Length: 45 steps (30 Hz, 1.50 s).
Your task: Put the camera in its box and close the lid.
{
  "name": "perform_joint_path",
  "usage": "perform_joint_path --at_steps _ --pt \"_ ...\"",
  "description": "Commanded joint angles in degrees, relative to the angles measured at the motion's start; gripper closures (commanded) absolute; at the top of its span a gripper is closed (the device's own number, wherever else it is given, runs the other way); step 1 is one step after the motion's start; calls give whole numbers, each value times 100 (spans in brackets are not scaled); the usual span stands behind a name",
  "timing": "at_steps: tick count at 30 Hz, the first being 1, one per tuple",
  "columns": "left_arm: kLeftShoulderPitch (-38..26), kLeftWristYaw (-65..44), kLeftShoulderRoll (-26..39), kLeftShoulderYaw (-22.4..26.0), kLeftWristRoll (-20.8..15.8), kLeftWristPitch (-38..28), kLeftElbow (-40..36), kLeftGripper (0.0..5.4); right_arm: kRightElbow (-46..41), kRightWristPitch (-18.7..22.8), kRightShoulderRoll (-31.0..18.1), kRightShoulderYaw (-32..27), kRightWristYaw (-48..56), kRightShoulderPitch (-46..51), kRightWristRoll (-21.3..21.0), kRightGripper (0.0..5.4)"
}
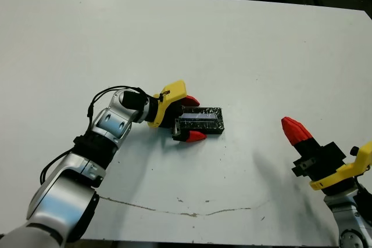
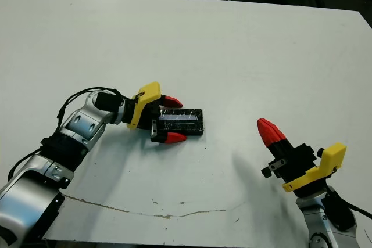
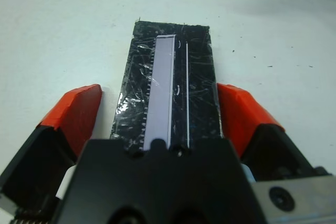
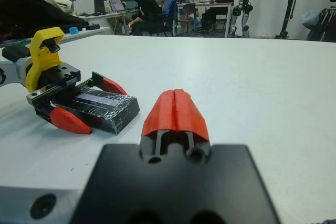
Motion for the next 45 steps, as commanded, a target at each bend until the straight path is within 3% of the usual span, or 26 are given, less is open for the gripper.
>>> perform_joint_path --at_steps 1,5,13,33,38,42,45 --pt "369 -215 -101 -286 20 90 48 1 33 1 -47 -9 30 63 36 540" --pt "384 -323 42 -176 -181 357 -95 1 22 -58 -36 4 14 70 -18 540" --pt "697 -433 659 262 -540 140 -446 1 -97 171 -54 8 -55 122 131 540" --pt "2070 190 2009 1944 -1354 414 -1450 1 43 90 -49 37 107 18 141 540" --pt "2618 387 2279 2483 -1740 731 -2261 1 50 98 -51 55 141 14 171 540" --pt "3448 1872 1498 3420 -2369 1007 -3357 18 62 24 -26 73 103 6 93 540" --pt "3937 3097 442 3718 -2449 332 -4020 55 115 -72 52 70 50 -37 35 540"
